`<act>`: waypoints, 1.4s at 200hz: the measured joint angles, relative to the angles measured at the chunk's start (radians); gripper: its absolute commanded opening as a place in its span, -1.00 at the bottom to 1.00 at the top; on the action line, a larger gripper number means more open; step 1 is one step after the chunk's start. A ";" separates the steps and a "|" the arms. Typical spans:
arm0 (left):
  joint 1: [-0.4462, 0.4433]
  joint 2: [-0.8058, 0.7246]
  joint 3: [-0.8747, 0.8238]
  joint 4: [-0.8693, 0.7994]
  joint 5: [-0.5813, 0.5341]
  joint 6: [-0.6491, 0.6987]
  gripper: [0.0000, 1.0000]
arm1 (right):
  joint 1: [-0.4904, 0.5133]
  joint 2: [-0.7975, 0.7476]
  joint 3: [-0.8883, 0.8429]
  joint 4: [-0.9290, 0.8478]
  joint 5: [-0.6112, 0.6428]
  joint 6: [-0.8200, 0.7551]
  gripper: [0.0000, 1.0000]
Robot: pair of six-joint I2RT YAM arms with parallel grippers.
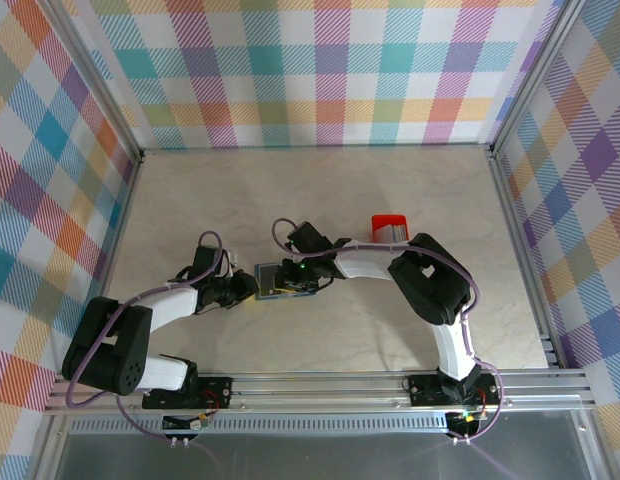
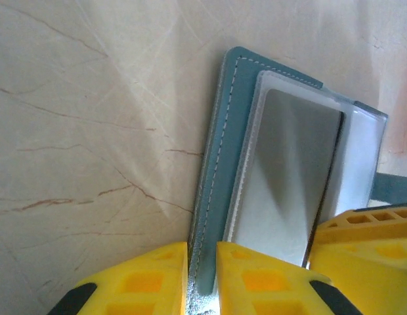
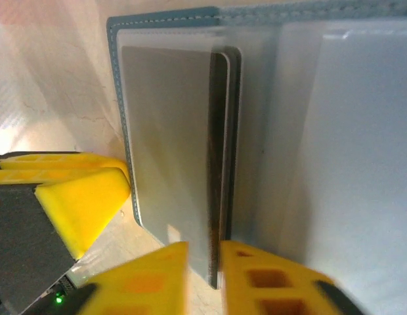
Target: Put the credit cards into the card holder
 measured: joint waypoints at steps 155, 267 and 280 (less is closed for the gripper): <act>0.000 -0.074 -0.019 -0.010 0.039 0.001 -0.60 | 0.034 -0.009 0.286 -0.531 0.325 -0.135 0.07; 0.000 -0.064 -0.019 0.013 0.054 0.004 -0.61 | 0.038 0.046 0.318 -0.602 0.354 -0.138 0.17; 0.000 -0.064 -0.019 0.015 0.054 0.004 -0.61 | 0.038 0.051 0.318 -0.602 0.354 -0.138 0.18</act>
